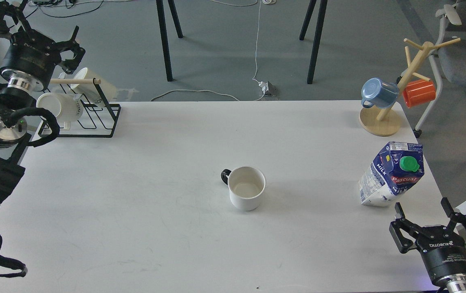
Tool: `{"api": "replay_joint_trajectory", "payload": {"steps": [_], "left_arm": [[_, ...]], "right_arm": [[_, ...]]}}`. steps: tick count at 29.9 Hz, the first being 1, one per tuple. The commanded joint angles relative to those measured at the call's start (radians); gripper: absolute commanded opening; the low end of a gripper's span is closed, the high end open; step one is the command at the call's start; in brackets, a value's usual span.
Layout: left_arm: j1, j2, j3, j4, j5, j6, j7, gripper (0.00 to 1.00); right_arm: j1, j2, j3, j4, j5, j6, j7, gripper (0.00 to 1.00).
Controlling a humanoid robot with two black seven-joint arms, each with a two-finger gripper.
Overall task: Place cup and milk with both arms
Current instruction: 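Move the right gripper up to the milk carton and grasp it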
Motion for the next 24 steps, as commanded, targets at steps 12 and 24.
{"api": "replay_joint_trajectory", "payload": {"steps": [12,24], "left_arm": [[0.003,0.028,0.009,0.002,0.002,0.003,-0.007,0.99],[0.034,0.031,0.007,0.004,0.004,0.002,-0.007,0.99]], "right_arm": [[0.125,0.039,-0.033,-0.112,-0.001,0.0,0.004,0.99],[0.215,0.062,-0.046,-0.172,-0.025,0.0,0.003,0.87]]}}
